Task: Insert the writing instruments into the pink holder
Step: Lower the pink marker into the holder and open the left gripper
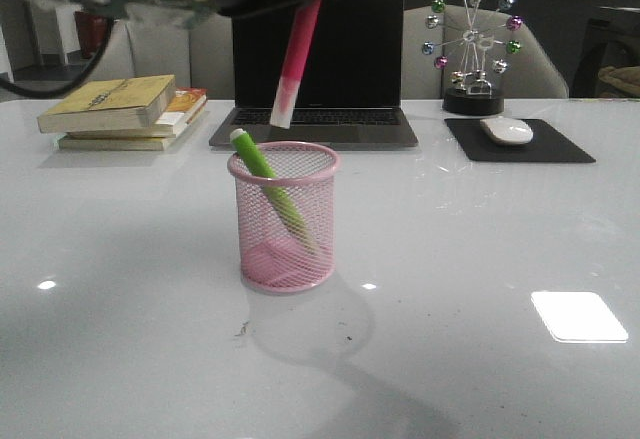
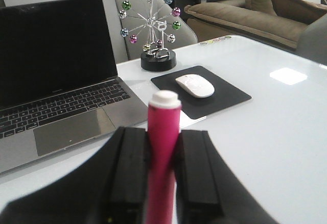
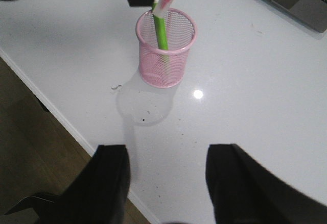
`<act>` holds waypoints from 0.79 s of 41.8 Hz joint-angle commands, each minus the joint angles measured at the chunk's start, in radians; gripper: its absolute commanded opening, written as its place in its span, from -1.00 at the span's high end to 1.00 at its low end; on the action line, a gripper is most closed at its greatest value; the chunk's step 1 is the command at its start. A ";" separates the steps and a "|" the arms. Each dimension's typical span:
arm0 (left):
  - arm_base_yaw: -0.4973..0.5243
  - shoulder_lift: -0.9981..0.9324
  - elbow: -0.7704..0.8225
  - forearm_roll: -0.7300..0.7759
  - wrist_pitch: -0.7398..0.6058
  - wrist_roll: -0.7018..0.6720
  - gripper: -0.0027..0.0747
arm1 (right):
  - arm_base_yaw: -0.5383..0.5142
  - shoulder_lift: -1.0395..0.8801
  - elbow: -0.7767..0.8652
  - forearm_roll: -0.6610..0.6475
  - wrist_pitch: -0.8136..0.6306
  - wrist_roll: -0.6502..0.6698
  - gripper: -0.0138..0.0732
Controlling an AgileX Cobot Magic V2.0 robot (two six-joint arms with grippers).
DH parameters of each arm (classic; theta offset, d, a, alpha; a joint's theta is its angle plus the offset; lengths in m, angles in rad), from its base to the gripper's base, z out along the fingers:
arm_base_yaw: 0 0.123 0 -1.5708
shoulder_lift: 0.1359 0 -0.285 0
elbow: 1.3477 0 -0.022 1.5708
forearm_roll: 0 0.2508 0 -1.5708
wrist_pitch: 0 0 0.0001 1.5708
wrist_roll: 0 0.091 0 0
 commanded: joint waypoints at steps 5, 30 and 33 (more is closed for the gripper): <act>-0.015 0.046 -0.025 0.001 -0.145 -0.003 0.60 | -0.001 -0.006 -0.027 -0.009 -0.069 -0.005 -0.37; -0.015 0.134 -0.025 0.001 -0.231 -0.003 0.19 | -0.001 -0.006 -0.027 -0.009 -0.069 -0.005 -0.37; -0.017 0.129 -0.025 0.001 -0.231 -0.003 -0.05 | -0.001 -0.006 -0.027 -0.009 -0.069 -0.005 -0.37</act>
